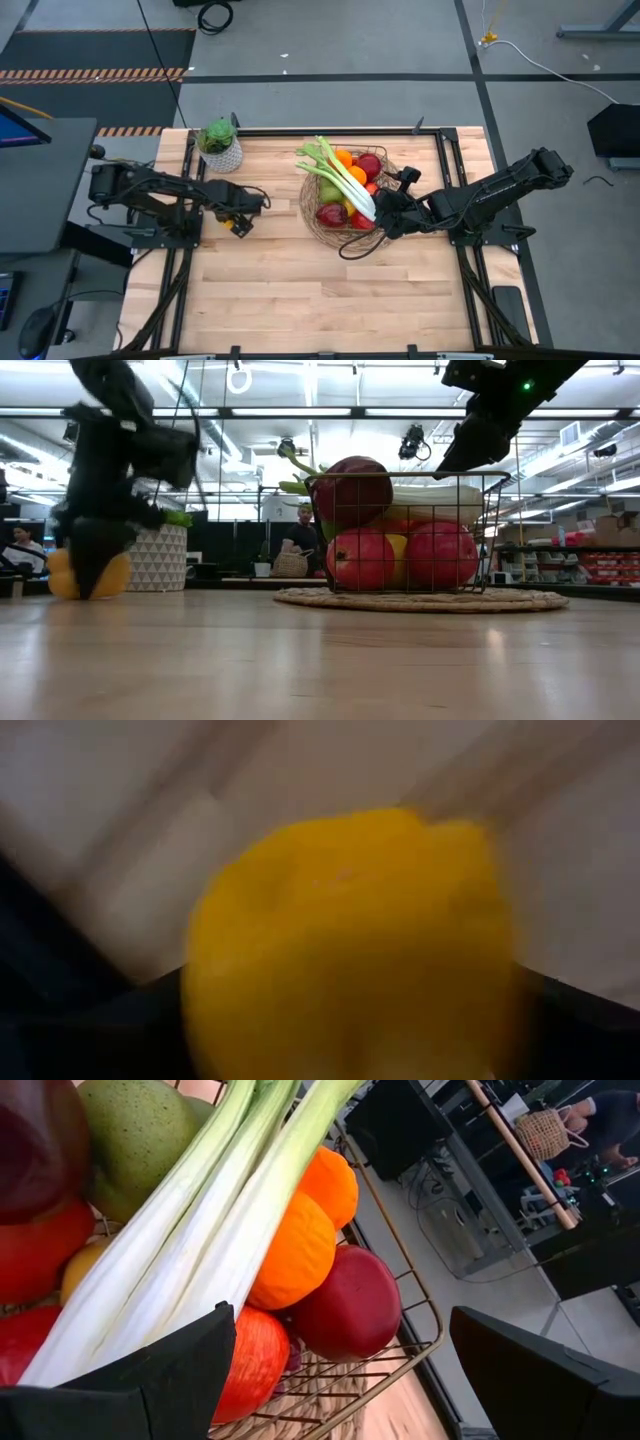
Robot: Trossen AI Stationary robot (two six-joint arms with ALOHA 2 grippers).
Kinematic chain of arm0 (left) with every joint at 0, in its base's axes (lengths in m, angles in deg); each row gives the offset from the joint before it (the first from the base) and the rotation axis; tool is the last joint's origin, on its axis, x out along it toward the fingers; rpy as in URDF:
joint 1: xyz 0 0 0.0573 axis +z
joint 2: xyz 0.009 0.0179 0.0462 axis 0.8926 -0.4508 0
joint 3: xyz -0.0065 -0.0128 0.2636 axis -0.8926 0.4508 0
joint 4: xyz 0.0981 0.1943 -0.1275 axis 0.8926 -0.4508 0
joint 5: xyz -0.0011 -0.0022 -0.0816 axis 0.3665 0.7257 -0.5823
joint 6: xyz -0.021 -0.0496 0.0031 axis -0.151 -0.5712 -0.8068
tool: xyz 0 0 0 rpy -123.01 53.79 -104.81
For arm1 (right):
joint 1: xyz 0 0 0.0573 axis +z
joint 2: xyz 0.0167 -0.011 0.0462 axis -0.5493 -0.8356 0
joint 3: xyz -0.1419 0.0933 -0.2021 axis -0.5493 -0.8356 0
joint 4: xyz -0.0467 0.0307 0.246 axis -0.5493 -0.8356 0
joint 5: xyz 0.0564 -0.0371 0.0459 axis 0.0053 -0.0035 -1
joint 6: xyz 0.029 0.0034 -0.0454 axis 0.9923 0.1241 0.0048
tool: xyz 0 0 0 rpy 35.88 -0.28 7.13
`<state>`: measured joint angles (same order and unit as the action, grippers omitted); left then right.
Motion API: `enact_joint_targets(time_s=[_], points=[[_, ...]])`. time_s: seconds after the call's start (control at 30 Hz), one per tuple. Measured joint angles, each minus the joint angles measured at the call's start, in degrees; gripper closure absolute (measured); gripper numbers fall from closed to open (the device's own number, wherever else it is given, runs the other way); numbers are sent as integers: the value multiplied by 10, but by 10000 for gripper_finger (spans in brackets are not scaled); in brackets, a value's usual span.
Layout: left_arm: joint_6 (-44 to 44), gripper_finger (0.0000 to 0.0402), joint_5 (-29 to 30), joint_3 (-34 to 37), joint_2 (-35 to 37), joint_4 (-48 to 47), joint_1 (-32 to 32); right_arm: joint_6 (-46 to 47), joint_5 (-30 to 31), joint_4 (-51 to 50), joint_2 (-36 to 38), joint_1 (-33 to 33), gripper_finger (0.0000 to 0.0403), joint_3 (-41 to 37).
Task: Build produce basket
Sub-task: Put the yellow bell pepper into the wire basket
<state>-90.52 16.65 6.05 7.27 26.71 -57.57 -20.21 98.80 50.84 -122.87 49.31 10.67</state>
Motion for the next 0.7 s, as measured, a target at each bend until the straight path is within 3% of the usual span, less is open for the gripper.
enact_joint_targets(time_s=[0.23, 0.47, 0.7], points=[[37, 56, -39, 22, -1, 67, 30, -3, 0, 0, 0, 0, 29, 0], [52, 118, -41, -22, -3, 63, 25, -4, 0, 0, 0, 0, 29, 0], [92, 118, -38, -95, -3, 68, 18, -6, 0, -1, 0, 0, 29, 0]])
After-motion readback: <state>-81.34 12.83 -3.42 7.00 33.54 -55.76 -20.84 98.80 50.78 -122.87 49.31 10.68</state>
